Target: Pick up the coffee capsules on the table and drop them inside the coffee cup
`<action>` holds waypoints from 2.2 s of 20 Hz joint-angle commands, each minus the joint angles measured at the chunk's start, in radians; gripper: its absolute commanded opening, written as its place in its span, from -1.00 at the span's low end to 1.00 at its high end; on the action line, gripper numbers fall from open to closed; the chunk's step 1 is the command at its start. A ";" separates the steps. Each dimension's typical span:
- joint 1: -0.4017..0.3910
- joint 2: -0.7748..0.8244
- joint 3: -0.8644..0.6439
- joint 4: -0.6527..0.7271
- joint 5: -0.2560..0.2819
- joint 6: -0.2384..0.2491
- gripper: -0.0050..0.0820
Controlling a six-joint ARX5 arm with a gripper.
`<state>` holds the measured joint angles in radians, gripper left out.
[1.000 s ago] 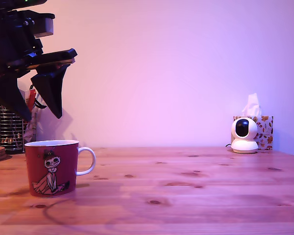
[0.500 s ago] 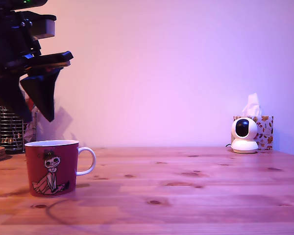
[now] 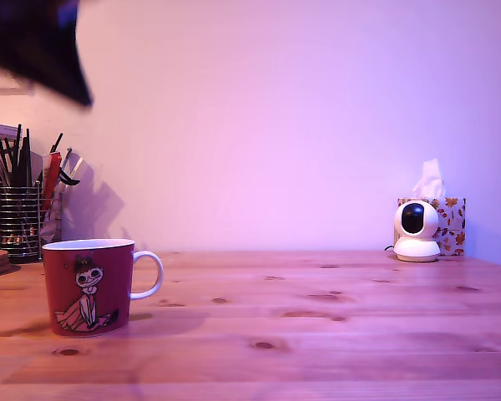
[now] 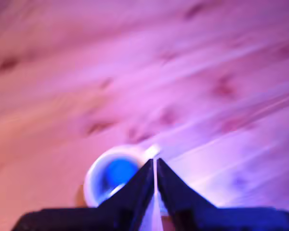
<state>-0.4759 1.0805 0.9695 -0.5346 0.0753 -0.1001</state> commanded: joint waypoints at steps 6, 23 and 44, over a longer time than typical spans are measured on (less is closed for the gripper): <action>0.002 -0.030 -0.055 0.044 0.081 0.026 -0.93; 0.003 -0.042 -0.181 0.220 0.100 0.027 -0.93; 0.002 -0.639 -0.486 0.077 0.135 -0.035 -0.93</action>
<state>-0.4759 0.4496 0.5053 -0.4458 0.2089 -0.1280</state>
